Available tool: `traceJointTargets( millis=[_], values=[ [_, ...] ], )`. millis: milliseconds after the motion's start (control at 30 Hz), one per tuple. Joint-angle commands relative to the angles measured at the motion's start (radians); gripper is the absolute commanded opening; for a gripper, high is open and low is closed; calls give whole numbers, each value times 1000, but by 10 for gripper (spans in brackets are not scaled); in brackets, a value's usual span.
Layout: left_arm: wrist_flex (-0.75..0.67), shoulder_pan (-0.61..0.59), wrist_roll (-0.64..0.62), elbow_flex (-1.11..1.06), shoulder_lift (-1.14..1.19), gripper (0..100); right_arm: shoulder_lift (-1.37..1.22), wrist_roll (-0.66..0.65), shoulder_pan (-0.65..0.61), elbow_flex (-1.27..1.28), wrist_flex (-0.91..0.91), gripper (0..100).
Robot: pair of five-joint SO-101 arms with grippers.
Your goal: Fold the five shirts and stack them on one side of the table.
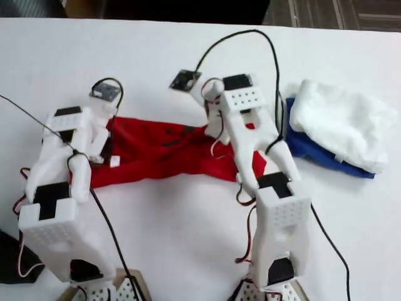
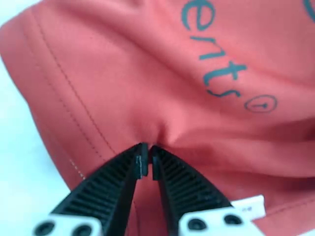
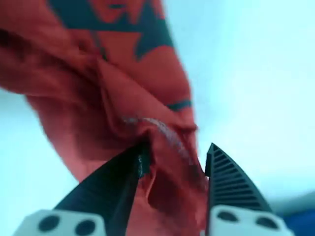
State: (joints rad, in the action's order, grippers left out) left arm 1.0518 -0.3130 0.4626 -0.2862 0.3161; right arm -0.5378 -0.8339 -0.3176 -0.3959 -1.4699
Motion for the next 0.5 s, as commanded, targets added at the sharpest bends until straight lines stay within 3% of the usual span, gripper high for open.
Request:
traceJointTargets(
  millis=[0,100,200,467],
  values=[
    [-31,14,-2,19,6,57,36,2,5,-138,-88,194],
    [-31,14,-2,19,6,57,99,3,-21,-172,-205,174],
    [-31,14,-2,19,6,57,193,15,-53,-106,-240,19],
    [-31,14,-2,19,6,57,446,14,-125,307,-186,22]
  ],
)
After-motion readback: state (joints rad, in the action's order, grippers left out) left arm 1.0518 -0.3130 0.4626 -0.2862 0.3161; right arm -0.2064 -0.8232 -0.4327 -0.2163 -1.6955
